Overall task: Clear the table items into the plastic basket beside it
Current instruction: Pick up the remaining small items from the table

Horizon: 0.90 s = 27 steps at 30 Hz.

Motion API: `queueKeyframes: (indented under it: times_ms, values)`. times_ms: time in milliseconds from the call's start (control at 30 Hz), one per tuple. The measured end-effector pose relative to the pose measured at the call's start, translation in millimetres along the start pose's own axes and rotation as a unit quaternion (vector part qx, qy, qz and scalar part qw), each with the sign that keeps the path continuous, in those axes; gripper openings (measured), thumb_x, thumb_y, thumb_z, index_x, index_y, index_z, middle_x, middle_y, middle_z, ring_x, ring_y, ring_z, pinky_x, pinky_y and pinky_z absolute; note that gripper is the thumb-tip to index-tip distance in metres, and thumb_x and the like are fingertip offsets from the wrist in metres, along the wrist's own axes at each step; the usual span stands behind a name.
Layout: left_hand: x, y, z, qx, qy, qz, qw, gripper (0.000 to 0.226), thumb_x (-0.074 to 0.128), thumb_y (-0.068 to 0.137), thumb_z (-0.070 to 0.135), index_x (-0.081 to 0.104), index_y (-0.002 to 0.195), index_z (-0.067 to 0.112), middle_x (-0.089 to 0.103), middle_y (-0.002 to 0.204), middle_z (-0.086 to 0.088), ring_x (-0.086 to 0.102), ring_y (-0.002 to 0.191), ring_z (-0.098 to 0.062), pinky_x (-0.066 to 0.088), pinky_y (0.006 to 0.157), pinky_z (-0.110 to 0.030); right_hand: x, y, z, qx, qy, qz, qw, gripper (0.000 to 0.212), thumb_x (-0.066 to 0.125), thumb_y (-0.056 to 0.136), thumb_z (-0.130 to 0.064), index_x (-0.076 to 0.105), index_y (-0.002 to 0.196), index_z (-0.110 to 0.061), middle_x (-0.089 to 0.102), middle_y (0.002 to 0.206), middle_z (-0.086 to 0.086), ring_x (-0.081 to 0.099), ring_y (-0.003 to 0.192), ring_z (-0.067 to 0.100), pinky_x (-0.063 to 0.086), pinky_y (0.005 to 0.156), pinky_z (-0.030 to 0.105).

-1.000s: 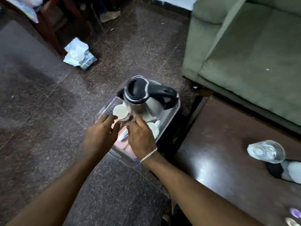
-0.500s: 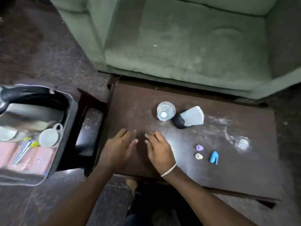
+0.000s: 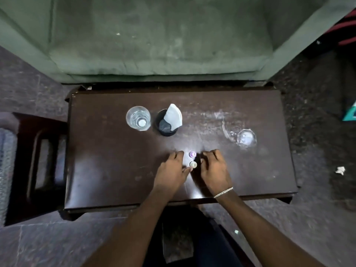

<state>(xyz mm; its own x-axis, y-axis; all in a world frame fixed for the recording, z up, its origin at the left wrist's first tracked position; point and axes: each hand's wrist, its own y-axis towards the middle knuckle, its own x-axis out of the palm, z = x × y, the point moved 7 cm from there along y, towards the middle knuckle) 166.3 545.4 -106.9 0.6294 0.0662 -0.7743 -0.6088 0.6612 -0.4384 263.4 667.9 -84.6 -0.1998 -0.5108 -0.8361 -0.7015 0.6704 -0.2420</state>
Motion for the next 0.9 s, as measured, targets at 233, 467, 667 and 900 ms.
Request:
queueKeyframes:
  times_ms: [233, 467, 667, 900]
  values:
    - [36, 19, 35, -0.095, -0.003, 0.004, 0.996, 0.062, 0.064, 0.094, 0.050, 0.039, 0.138, 0.014, 0.056, 0.134, -0.014, 0.067, 0.107, -0.042, 0.054, 0.084, -0.046, 6, 8, 59, 0.100, -0.030, -0.055, 0.993, 0.039, 0.068, 0.092, -0.026, 0.058, 0.128, -0.012, 0.050, 0.121, 0.012, 0.059, 0.102, 0.037, 0.055, 0.084, 0.045]
    - [52, 32, 43, -0.110, -0.009, 0.016, 0.994, 0.047, 0.057, 0.101, 0.037, 0.038, 0.136, 0.011, 0.058, 0.137, -0.011, 0.069, 0.105, -0.041, 0.055, 0.081, -0.047, 15, 12, 69, 0.106, -0.030, -0.077, 0.991, 0.044, 0.068, 0.091, -0.033, 0.056, 0.130, -0.017, 0.053, 0.126, 0.013, 0.063, 0.100, 0.040, 0.052, 0.084, 0.044]
    - [47, 41, 40, -0.087, 0.020, 0.057, 0.994, 0.028, 0.047, 0.107, 0.026, 0.050, 0.129, 0.008, 0.058, 0.130, -0.012, 0.069, 0.098, -0.040, 0.053, 0.075, -0.046, 21, 19, 69, 0.096, -0.017, -0.088, 0.991, 0.043, 0.065, 0.094, -0.028, 0.055, 0.134, -0.016, 0.052, 0.131, 0.012, 0.063, 0.105, 0.040, 0.052, 0.089, 0.045]
    - [44, 45, 20, -0.082, -0.118, 0.107, 0.984, 0.014, 0.057, 0.100, 0.027, 0.063, 0.100, 0.014, 0.068, 0.101, -0.005, 0.066, 0.091, -0.033, 0.053, 0.077, -0.045, 23, 25, 68, 0.100, -0.013, -0.085, 0.991, 0.041, 0.066, 0.091, -0.021, 0.060, 0.130, -0.012, 0.057, 0.129, 0.014, 0.062, 0.106, 0.040, 0.050, 0.092, 0.043]
